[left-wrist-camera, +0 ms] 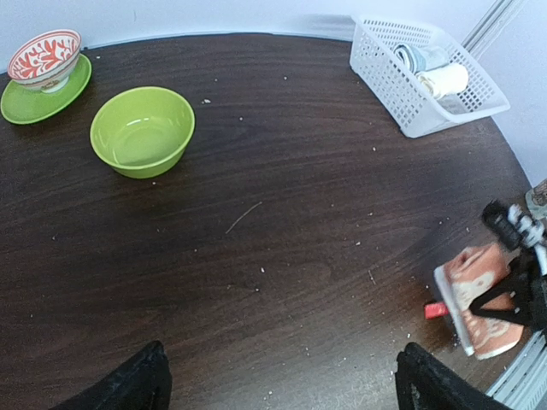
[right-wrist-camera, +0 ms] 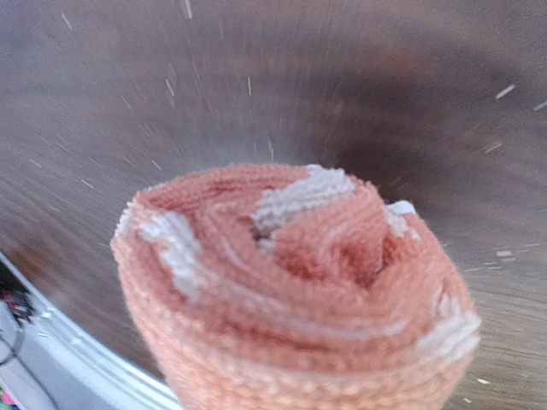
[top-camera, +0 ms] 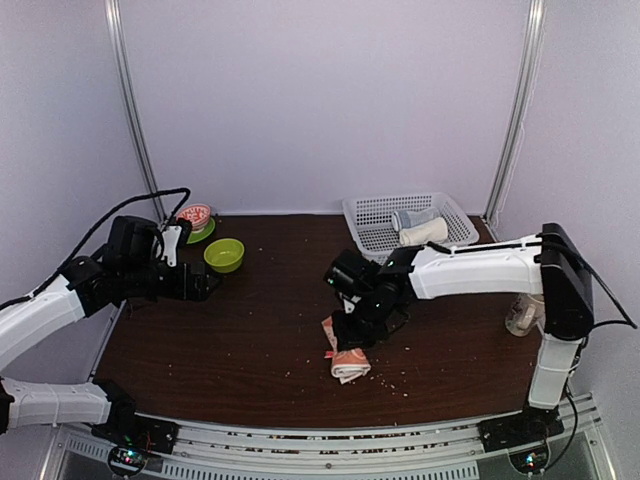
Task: Roll the towels
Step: Pick up the towel from the center of the board, then place the towel in the bin.
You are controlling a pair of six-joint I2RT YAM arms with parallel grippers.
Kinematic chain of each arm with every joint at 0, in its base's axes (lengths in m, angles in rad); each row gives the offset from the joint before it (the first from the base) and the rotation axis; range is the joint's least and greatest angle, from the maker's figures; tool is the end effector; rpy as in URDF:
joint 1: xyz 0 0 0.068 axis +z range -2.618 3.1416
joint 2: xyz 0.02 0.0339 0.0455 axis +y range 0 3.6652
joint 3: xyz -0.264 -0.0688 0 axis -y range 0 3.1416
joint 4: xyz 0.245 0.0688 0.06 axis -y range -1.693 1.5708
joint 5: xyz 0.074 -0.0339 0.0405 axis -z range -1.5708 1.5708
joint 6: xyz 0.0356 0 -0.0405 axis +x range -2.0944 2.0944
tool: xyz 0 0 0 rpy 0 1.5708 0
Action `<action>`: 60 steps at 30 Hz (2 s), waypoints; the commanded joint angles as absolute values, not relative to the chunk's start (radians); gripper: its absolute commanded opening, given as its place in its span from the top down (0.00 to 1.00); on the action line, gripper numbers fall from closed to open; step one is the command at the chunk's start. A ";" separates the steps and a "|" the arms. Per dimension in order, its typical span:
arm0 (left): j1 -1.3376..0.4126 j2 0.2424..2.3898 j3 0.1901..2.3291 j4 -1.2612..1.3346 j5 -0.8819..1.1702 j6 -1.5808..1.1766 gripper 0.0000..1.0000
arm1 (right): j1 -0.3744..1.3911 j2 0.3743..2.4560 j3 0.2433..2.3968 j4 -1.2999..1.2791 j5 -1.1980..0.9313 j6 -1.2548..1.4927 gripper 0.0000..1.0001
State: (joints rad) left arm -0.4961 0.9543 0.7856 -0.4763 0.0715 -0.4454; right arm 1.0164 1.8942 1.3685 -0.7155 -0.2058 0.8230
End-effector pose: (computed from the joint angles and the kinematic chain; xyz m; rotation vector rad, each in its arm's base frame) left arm 0.1804 -0.1005 0.2811 0.0985 2.2781 -0.5887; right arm 0.1945 0.3279 0.1898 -0.3463 3.0279 0.5938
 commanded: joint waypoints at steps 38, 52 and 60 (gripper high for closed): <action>-0.489 1.250 0.889 -0.519 0.012 -0.445 0.07 | 0.233 2.013 1.719 -0.453 0.008 1.232 1.00; -0.491 1.267 0.892 -0.518 0.018 -0.445 0.08 | 0.232 2.063 1.673 -0.463 0.032 1.290 1.00; -0.489 1.276 0.902 -0.521 0.016 -0.441 0.08 | 0.235 2.029 1.654 -0.453 0.039 1.288 1.00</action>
State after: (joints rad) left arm -0.4961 1.2663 0.8639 -0.5278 0.0185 -0.4507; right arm 0.2352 2.0670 1.6680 -0.4728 0.0055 1.2831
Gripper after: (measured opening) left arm 0.919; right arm 0.133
